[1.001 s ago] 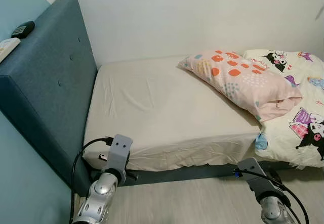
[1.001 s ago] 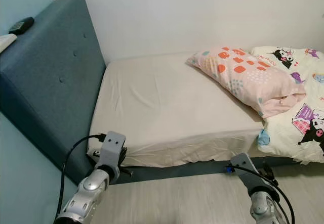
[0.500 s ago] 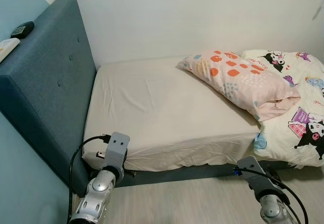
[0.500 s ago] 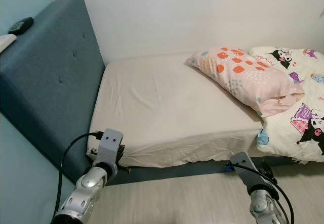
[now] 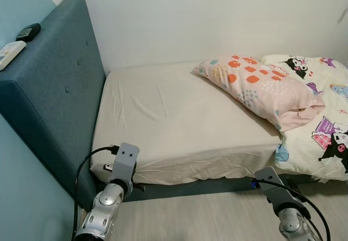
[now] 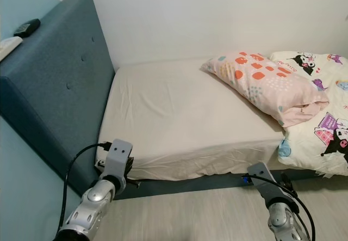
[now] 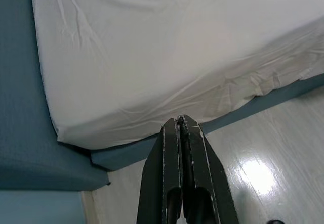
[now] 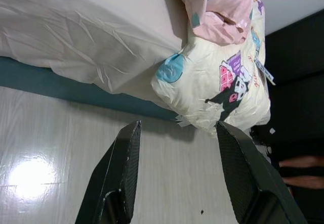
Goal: Clean up the room
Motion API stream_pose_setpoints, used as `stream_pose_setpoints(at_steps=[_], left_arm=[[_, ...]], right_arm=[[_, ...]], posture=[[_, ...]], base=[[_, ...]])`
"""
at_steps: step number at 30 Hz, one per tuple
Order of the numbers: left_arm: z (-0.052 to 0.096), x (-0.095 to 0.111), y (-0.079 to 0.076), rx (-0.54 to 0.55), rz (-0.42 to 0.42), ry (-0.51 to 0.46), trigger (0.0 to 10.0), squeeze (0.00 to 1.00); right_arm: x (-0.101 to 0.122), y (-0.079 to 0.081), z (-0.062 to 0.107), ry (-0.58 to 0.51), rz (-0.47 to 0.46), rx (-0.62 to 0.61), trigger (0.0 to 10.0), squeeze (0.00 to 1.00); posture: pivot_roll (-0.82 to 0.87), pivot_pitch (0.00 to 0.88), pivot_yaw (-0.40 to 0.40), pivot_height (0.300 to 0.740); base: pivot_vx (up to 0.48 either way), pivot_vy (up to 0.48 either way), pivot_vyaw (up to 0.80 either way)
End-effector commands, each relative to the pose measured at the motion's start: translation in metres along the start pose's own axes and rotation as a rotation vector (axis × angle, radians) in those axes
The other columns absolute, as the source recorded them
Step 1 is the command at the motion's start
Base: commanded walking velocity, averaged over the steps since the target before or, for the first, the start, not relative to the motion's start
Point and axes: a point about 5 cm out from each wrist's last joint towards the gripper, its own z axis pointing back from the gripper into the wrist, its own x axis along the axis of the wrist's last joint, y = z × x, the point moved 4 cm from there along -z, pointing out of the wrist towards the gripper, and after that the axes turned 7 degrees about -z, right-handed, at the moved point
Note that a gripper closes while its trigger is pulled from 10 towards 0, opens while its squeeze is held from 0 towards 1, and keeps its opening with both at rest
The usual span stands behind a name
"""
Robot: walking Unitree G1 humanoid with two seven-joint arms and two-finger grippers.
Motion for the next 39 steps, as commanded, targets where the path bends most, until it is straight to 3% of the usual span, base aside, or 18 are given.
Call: stream_pose_setpoints(at_steps=[1, 18, 39], left_arm=[[0.0002, -0.0050, 0.0032, 0.001, -0.004, 0.018, 10.0, 0.00], [0.0005, -0.0060, 0.0089, 0.009, -0.016, 0.017, 10.0, 0.00], [0.0030, -0.0054, 0.0111, 0.035, -0.016, 0.012, 10.0, 0.00]], right_arm=[[-0.0024, 0.0010, 0.0001, 0.009, -0.010, 0.007, 10.0, 0.00], [-0.0040, -0.0001, -0.0002, 0.010, -0.010, 0.007, 10.0, 0.00], [-0.0039, -0.0033, -0.0023, 0.012, -0.010, 0.007, 10.0, 0.00]], posture=[[0.05, 0.054, -0.007, 0.740], [0.05, 0.053, -0.007, 0.740], [0.08, 0.050, -0.070, 0.740]], base=[[0.000, 0.000, 0.00], [0.000, 0.000, 0.00], [0.000, 0.000, 0.00]])
